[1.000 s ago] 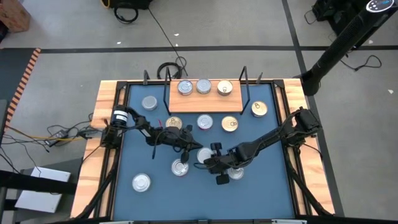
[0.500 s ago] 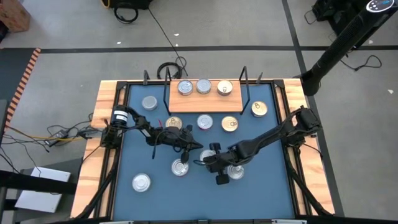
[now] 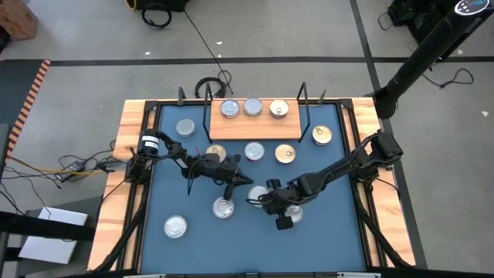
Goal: Stack canned seafood by type on shelf
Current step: Stack the green tuna can on top of the other green tuna can on the shelf
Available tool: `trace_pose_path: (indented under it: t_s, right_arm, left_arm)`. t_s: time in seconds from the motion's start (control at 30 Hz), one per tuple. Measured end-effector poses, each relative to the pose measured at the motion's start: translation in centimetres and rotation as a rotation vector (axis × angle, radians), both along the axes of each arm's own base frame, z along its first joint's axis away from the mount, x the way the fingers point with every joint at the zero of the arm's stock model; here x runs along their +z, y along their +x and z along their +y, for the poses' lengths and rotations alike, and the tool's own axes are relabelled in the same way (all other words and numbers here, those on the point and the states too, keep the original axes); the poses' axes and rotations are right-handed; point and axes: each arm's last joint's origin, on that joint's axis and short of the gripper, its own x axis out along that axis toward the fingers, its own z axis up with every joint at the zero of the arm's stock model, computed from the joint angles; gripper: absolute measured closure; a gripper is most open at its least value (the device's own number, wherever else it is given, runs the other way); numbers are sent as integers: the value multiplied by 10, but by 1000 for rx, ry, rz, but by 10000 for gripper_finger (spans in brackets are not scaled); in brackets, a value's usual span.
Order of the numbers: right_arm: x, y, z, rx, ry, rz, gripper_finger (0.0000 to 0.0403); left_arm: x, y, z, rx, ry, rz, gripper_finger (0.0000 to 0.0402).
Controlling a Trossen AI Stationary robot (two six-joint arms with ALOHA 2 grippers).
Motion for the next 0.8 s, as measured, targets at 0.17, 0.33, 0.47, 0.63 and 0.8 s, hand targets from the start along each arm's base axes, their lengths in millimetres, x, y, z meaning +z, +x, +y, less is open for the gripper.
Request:
trace_pose_path:
  t_s: [0.17, 0.33, 0.47, 0.63, 0.8]
  right_arm:
    - [-8, -1, -9, -35, -4, -14, 395]
    - [-8, 1, -16, -64, 3, -27, 396]
    - [-5, 3, -18, -96, -5, -39, 395]
    - [11, 8, -19, -149, 5, -73, 394]
    - [26, 7, -22, -225, 22, -103, 393]
  left_arm:
    - [-8, 7, 5, 61, 4, 123, 399]
    - [-8, 15, 3, 45, 59, 158, 399]
    - [-9, 16, 0, 33, 76, 164, 399]
    - [-10, 15, 0, 36, 78, 173, 399]
    - [-11, 15, 0, 35, 78, 182, 399]
